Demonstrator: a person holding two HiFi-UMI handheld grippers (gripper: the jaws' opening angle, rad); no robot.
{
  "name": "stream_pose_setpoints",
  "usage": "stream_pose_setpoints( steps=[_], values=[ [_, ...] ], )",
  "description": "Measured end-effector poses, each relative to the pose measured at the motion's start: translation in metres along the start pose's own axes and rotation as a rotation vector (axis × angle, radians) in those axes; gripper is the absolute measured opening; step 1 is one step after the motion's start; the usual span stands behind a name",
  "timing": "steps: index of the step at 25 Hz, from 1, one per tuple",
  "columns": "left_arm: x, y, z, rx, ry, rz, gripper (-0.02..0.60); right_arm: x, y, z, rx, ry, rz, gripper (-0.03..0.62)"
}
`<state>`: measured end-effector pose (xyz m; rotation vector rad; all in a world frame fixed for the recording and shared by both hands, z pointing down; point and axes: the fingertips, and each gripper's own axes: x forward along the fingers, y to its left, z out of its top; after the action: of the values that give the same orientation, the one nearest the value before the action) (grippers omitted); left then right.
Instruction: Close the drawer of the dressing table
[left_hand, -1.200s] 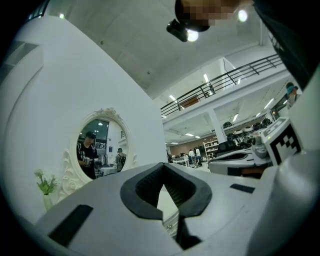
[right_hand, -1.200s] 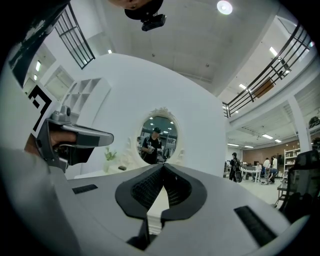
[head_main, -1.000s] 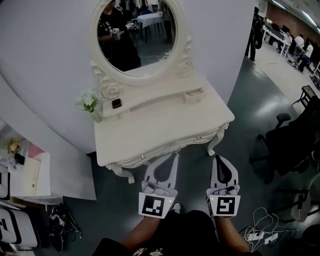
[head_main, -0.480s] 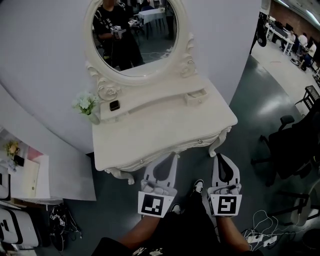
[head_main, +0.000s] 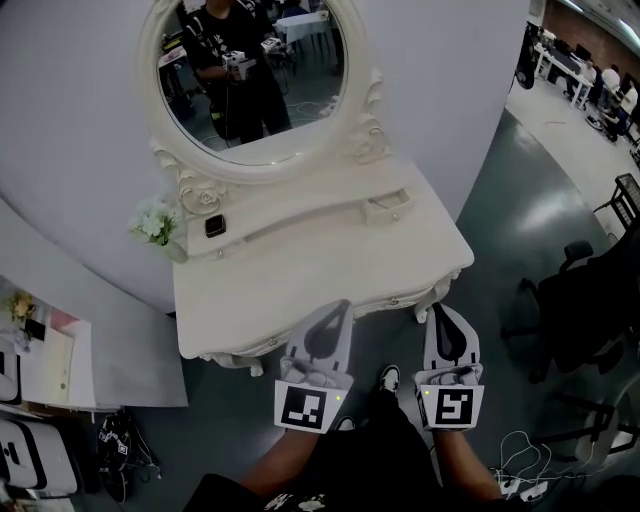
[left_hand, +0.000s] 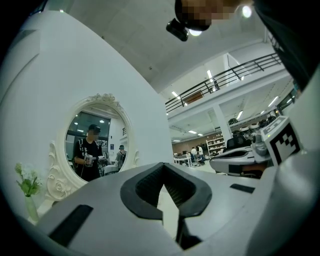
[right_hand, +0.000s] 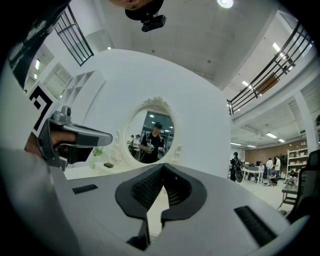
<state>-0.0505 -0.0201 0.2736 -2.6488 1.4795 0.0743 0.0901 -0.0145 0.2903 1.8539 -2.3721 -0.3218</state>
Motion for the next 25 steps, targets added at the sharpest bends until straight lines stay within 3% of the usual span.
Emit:
stream_pose_setpoints(
  steps=[10, 25],
  values=[
    [0.047, 0.013, -0.010, 0.004, 0.025, 0.013, 0.003, 0.046, -0.023, -0.013, 0.013, 0.021, 0.008, -0.002],
    [0.114, 0.028, -0.019, 0.002, 0.042, 0.088, 0.002, 0.119, -0.052, -0.026, 0.024, 0.012, 0.119, -0.002]
  ],
)
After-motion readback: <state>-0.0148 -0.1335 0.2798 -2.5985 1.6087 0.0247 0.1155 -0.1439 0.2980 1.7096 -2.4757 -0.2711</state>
